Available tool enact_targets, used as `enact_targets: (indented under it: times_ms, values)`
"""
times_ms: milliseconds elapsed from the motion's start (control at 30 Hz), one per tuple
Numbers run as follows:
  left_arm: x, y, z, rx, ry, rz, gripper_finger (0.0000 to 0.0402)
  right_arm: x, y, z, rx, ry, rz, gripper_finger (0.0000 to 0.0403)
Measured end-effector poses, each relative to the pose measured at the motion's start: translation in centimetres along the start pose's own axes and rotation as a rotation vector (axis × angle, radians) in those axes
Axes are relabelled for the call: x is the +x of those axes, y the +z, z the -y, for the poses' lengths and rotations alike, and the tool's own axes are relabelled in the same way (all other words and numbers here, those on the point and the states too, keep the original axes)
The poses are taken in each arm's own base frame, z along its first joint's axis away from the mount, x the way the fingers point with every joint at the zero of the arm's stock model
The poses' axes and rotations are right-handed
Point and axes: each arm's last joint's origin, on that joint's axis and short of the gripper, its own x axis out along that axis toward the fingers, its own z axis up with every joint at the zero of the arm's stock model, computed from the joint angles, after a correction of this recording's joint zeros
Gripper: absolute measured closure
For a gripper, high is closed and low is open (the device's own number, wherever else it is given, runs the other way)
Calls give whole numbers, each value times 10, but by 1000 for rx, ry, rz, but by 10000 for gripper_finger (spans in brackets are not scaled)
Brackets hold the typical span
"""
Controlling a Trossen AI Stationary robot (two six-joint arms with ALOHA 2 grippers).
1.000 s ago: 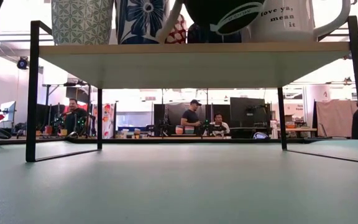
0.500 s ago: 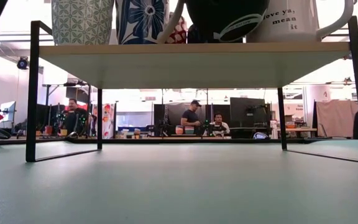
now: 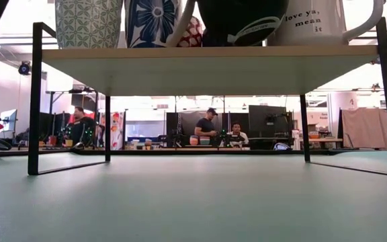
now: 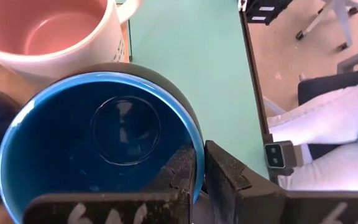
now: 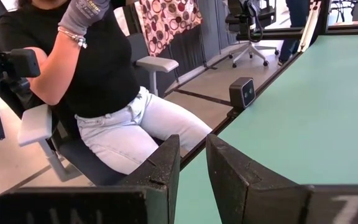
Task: Place coffee mugs
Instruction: Put the blue mug on the shelf
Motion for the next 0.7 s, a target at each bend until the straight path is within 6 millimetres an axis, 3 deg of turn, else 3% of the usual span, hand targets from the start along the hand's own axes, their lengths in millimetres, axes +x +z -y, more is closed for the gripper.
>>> enact_targets:
  times_ms: [700]
  values:
    - [0, 1, -5, -322, 122, 54, 388, 0, 0, 0, 0, 0, 0, 335]
